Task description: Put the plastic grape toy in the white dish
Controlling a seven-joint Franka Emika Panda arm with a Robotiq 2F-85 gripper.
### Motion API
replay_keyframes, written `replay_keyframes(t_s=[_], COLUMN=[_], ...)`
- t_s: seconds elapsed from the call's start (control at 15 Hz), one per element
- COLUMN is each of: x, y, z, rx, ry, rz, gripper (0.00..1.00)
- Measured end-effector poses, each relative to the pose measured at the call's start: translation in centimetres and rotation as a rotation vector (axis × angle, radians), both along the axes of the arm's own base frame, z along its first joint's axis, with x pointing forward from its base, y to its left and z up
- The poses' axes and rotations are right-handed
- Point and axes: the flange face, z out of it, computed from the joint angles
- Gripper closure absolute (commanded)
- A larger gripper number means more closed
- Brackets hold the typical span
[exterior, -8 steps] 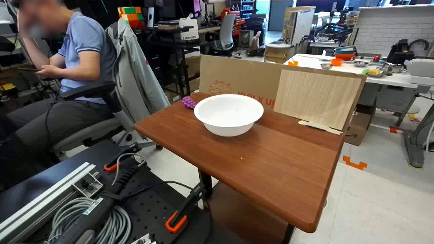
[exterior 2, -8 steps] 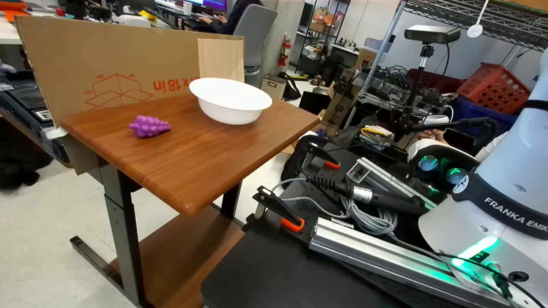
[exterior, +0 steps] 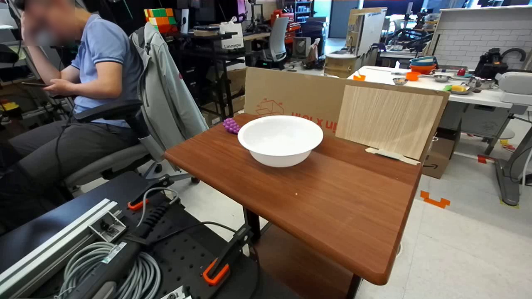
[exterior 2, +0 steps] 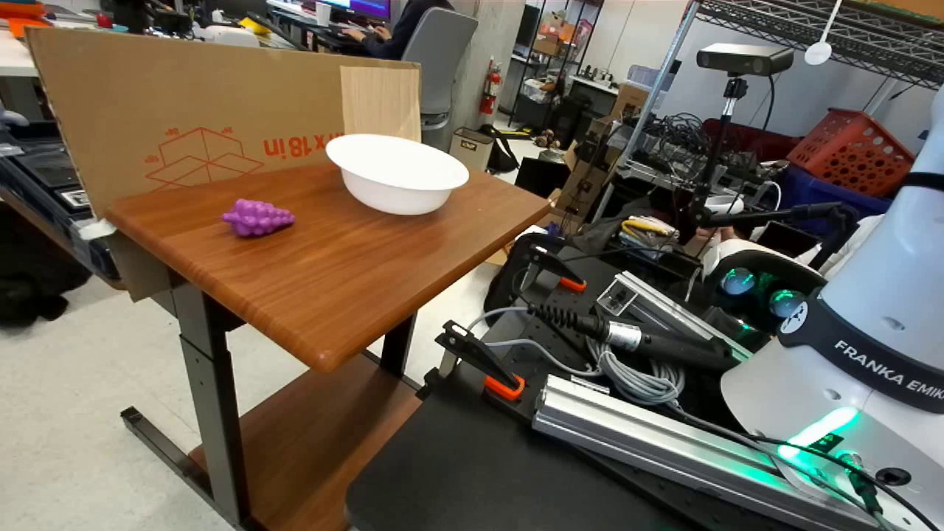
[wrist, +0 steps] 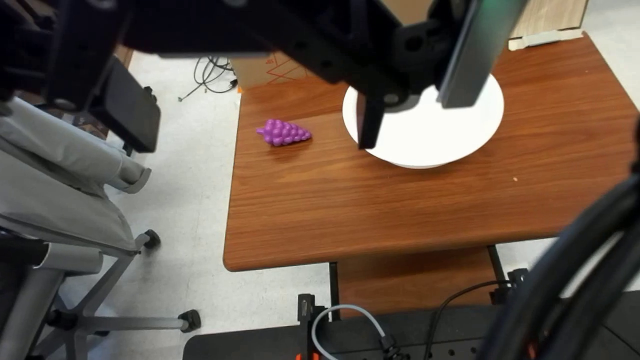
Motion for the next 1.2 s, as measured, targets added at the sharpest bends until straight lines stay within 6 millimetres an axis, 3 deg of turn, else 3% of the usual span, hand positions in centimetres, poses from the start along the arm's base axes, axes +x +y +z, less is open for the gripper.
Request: replay_keyframes(t_s=[0.2,0.53,0.8,1.2], x=[0.8,3.9,6.1,5.3], y=[0.4,2.5,2.7,2.4], z=[-0.1,0.8,1.2,0.7], rx=[-0.013,-0.051,-0.063,-0.121], ry=[0.01,0.026,0.049,0.148], rz=[0.017,0.264,0.461,0.741], gripper=[0.0,0.0,0.0,0.0])
